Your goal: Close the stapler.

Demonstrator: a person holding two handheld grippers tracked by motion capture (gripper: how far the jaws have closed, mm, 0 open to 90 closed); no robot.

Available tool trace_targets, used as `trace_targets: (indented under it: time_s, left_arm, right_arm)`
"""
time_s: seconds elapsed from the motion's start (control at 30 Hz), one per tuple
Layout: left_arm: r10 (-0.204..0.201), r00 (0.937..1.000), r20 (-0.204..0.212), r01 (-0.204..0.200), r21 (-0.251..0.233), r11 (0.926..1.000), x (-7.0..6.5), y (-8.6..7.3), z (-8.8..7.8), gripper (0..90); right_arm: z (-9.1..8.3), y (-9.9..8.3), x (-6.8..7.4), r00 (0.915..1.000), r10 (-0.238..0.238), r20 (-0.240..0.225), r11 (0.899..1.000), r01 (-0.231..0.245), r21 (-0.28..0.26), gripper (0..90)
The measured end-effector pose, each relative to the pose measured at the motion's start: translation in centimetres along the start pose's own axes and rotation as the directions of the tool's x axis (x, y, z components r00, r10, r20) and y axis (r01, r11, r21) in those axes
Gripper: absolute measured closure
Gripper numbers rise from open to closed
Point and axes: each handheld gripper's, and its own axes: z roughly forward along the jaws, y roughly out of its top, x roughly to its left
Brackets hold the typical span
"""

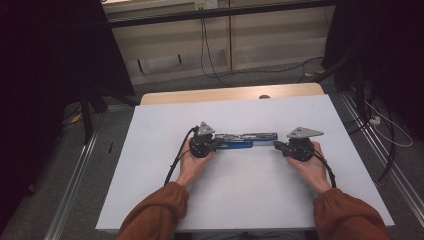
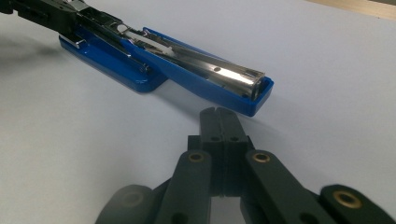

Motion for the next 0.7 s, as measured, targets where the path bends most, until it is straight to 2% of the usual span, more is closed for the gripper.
trace_targets:
  time_s: [0.03,0.07,0.1,0.13,0.17,0.23,0.33,0.37,0.4,0.6,0.7]
  left_arm:
    - [0.002,1.0,0.002,-0.002,0.003,1.0,0.1,0.0,0.0,90.0]
    - [0.004,0.9997,-0.023,-0.005,-0.003,1.0,0.0,0.0,0.0,90.0]
    - [0.006,0.9997,-0.026,-0.006,-0.004,1.0,0.0,0.0,0.0,90.0]
    - [-0.006,0.9998,-0.018,0.006,-0.006,1.0,-0.1,-0.1,0.0,90.0]
    - [0.002,1.0,-0.005,-0.002,-0.001,1.0,0.0,0.0,0.0,90.0]
    - [0.004,1.0,-0.008,-0.004,0.002,1.0,0.1,0.0,-0.1,90.0]
    - [-0.015,0.9999,0.008,0.015,-0.004,0.9999,0.1,-0.1,0.0,90.0]
    - [-0.014,0.9999,0.01,0.014,-0.001,0.9999,0.1,-0.1,-0.1,90.0]
    - [0.004,1.0,0.004,-0.004,0.006,1.0,0.2,-0.1,-0.2,90.0]
    - [-0.008,1.0,0.004,0.008,-0.001,1.0,0.0,-0.1,-0.1,90.0]
    - [0.003,1.0,0.004,-0.003,0.005,1.0,0.1,-0.1,-0.2,90.0]
  right_arm:
    - [0.1,0.0,0.0,1.0,0.001,-0.003,1.0,-0.001,0.006,90.0]
    - [0.1,0.0,0.0,1.0,0.0,-0.003,1.0,0.0,0.014,90.0]
    - [0.2,0.0,0.1,1.0,-0.001,0.001,1.0,0.001,0.019,90.0]
    - [0.2,0.1,0.0,1.0,-0.003,-0.001,1.0,0.003,0.023,90.0]
    - [0.3,0.1,0.0,1.0,-0.004,-0.001,0.999,0.004,0.036,90.0]
    - [0.5,0.1,0.0,1.0,0.0,-0.002,0.998,0.0,0.06,90.0]
    - [0.7,0.2,0.0,1.0,-0.003,0.004,0.997,0.002,0.075,90.0]
    - [0.7,0.2,0.1,1.0,-0.008,0.004,0.997,0.007,0.079,90.0]
    - [0.8,0.3,0.1,0.9999,-0.011,0.007,0.996,0.01,0.086,90.0]
    - [1.0,0.5,-0.3,0.9995,-0.001,0.03,0.991,-0.003,0.135,90.0]
    - [1.1,0.6,-0.5,0.9991,-0.001,0.042,0.99,-0.006,0.143,90.0]
